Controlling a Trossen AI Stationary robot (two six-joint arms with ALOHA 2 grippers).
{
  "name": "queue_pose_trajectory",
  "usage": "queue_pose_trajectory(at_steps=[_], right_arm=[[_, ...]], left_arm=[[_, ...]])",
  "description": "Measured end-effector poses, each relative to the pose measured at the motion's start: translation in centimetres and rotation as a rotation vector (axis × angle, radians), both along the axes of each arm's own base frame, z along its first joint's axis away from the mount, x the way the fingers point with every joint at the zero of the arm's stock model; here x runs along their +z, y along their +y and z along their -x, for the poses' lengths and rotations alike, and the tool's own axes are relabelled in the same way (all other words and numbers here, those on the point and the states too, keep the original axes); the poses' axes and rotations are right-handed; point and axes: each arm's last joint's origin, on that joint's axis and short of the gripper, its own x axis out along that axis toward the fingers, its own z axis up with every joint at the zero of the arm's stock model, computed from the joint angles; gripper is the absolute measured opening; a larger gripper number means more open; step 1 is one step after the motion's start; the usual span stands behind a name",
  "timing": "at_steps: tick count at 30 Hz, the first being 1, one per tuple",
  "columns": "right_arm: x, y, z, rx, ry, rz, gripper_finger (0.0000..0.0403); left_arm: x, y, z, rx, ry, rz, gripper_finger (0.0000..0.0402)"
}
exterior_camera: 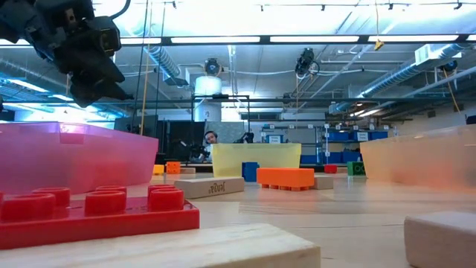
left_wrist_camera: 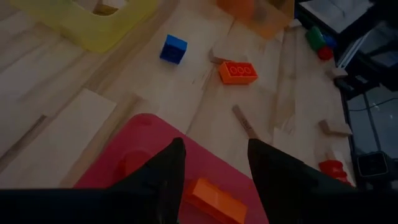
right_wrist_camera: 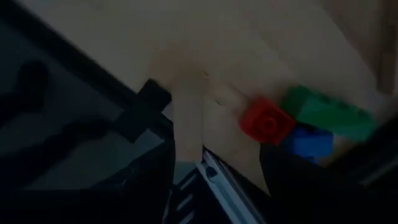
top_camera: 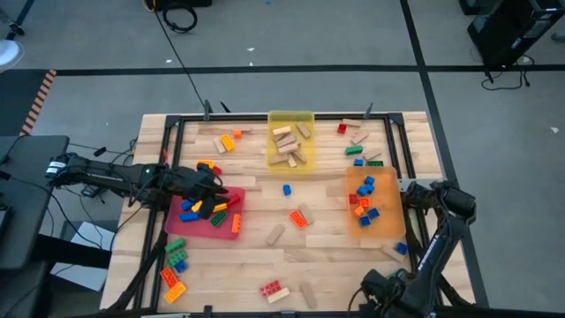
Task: Sort blocks by size
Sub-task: Put the wooden block into the yellow bin
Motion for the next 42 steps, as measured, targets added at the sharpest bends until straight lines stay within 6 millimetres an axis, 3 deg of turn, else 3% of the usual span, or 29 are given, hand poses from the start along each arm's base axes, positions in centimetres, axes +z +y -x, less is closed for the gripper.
queue_pose_trajectory(at_steps=[9, 14, 25, 30, 36, 42], right_arm=[[-4.0, 2.1, -2.2, 0.294, -0.054, -0.105, 0.0247], [-6.3, 2.1, -2.4, 0.340, 0.069, -0.096, 0.0242], [-7.4, 2.0, -2.2, 0.398, 0.118, -0.077, 0.0238], [-7.7, 1.8, -2.1, 0.408, 0.113, -0.071, 0.0191], [-7.7, 1.6, -2.3, 0.422, 0.106, -0.075, 0.0073], [-6.8, 0.7, -3.1, 0.361, 0.102, -0.077, 0.0071]], left_arm=[[0.0, 0.0, -0.1, 0.013, -0.005, 0.004, 0.0183], [0.0, 0.0, -0.1, 0.025, -0.006, 0.019, 0.0183], [0.3, 0.0, -0.2, 0.026, -0.044, 0.023, 0.0184], [0.4, 0.0, -0.3, 0.028, -0.050, 0.023, 0.0184], [0.4, 0.0, -0.3, 0.029, -0.053, 0.023, 0.0184], [0.5, 0.0, -0.3, 0.026, -0.056, 0.019, 0.0184]])
